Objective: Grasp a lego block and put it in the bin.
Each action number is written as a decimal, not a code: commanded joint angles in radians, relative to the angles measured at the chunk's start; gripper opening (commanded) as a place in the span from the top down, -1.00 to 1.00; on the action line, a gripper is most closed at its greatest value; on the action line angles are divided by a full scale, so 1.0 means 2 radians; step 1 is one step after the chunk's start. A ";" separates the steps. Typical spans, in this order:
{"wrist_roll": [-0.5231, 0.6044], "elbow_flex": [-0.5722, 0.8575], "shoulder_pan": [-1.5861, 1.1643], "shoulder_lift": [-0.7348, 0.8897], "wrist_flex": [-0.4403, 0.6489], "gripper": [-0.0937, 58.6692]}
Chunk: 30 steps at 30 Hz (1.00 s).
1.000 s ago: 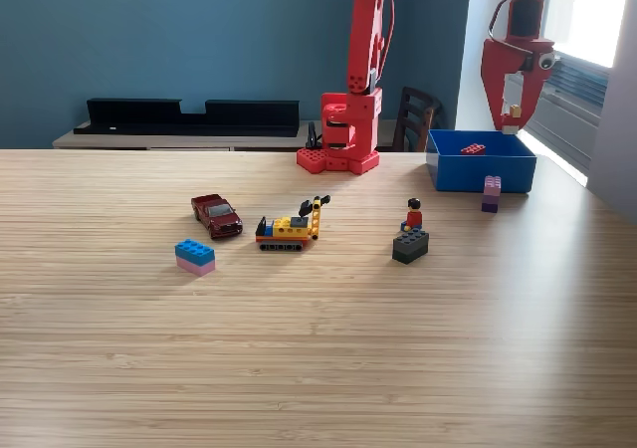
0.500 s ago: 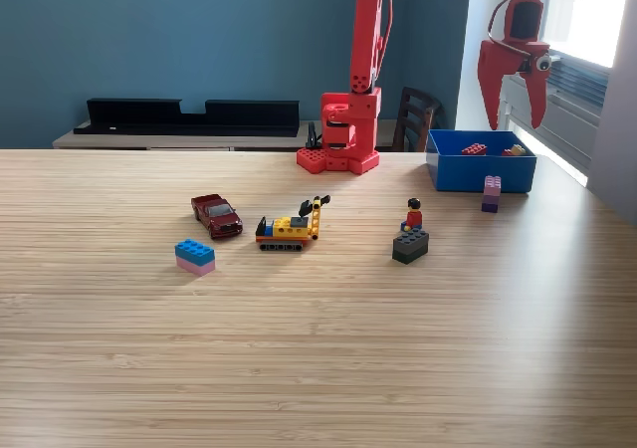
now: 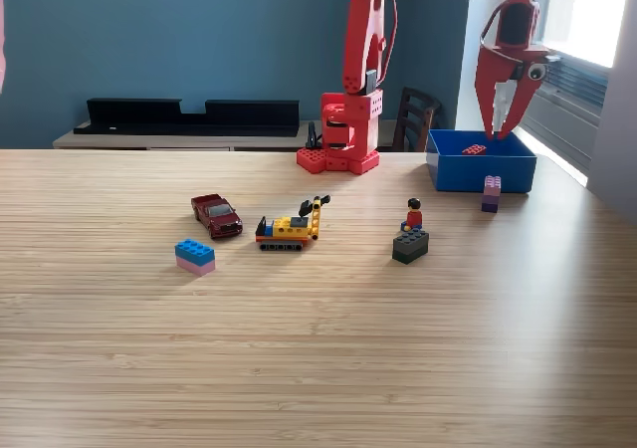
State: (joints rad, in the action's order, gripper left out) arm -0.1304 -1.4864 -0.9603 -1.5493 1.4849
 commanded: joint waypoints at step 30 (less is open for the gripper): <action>0.099 -0.040 0.288 -0.017 -0.054 0.99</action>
State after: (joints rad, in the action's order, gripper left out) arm 0.0583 -1.6091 -0.4142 -1.5493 1.3959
